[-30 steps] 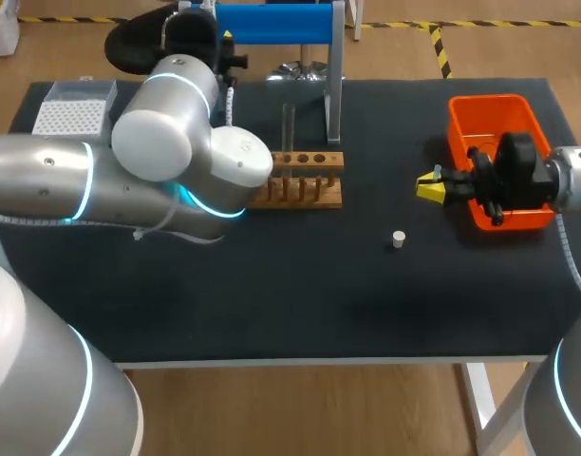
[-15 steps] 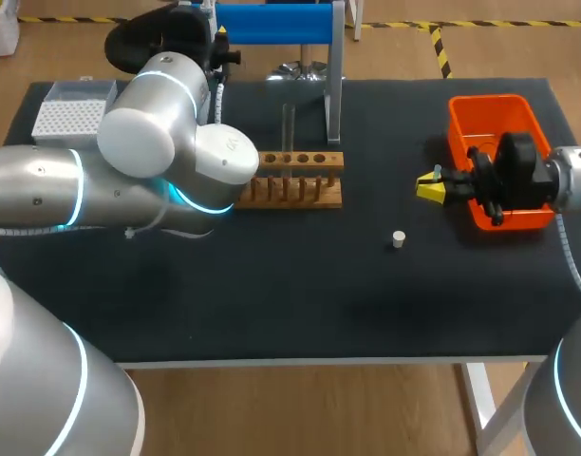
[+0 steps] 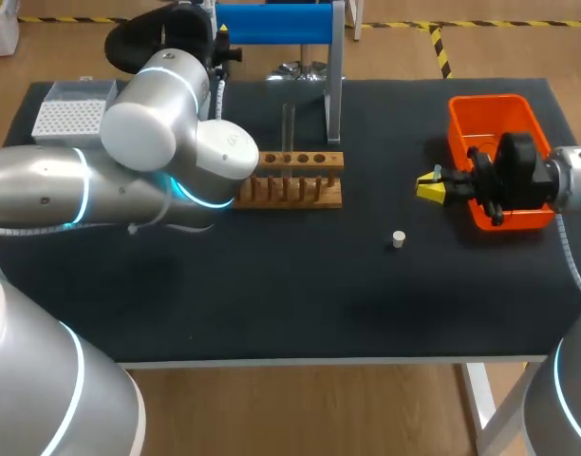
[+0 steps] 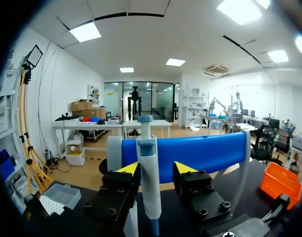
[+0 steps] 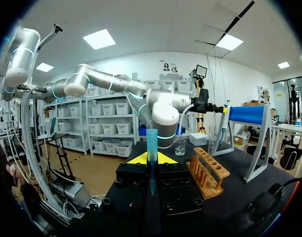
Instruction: Invert the test tube, pick up the pipette, mount the tip to pipette, aspirate from beaker and dispense into the tube, eject the tip, return the pipette, and cap with the stopper.
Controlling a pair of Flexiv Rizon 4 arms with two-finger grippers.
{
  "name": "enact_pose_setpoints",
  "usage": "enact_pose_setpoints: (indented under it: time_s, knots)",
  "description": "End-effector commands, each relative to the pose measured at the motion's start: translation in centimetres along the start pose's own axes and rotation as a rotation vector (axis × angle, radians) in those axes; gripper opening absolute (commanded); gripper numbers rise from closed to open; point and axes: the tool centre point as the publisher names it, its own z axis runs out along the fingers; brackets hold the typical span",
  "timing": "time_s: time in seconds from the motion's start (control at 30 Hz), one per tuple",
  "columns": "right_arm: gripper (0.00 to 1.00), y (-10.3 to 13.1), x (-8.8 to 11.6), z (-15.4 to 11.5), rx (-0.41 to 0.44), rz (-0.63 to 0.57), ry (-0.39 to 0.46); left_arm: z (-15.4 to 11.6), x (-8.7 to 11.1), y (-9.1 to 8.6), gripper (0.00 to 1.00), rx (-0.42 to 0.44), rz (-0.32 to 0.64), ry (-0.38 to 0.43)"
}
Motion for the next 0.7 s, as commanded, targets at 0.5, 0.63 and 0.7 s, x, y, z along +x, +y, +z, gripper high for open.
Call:
enact_pose_setpoints:
  time_s: [0.5, 0.63, 0.7]
  knots:
    - [0.00, 0.03, 0.10, -0.01, 0.001, -0.001, -0.002, 1.23, 0.17, 0.02, 0.35, -0.024, 0.018, -0.041]
    - [0.00, 0.03, 0.10, -0.01, 0.001, -0.001, -0.002, 1.31, 0.19, -0.02, 0.35, -0.027, 0.015, -0.061]
    - [0.00, 0.03, 0.10, -0.01, 0.001, -0.001, -0.002, 1.34, 0.21, -0.03, 0.36, -0.028, 0.012, -0.072]
